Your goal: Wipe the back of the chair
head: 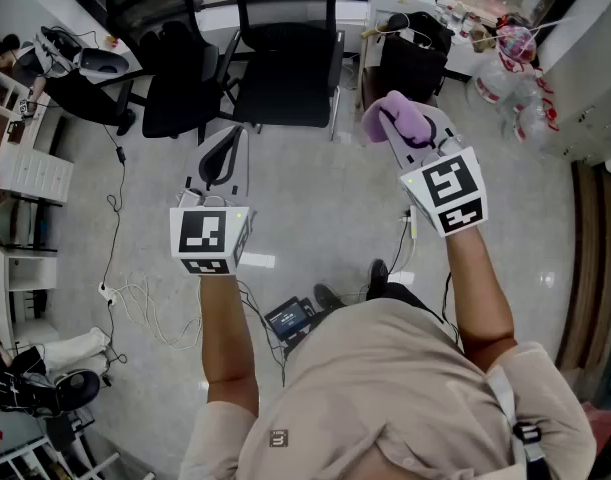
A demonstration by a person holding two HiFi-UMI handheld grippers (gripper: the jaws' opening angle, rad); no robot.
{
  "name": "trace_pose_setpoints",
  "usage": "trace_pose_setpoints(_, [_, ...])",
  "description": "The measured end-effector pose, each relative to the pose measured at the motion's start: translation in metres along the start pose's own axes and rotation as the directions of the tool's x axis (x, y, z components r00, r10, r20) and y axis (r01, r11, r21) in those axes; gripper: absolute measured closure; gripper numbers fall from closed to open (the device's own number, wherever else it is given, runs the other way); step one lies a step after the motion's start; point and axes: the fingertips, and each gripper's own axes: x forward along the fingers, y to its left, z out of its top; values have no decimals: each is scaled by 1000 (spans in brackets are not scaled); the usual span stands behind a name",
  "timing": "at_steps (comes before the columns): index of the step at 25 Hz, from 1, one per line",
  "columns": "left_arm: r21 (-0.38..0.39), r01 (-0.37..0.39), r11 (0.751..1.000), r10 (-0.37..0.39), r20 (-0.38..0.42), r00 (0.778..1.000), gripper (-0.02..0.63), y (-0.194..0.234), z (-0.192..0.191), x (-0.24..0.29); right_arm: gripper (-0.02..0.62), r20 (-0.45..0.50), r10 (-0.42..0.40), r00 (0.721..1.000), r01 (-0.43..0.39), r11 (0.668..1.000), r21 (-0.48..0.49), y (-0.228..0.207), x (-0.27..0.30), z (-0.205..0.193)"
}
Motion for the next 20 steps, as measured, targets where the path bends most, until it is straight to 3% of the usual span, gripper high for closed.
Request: trace_pose_setpoints(20, [3,9,1000,-9,3,1000,600,21,-16,-12,580,11,-47,999,46,999,27,13,9,0])
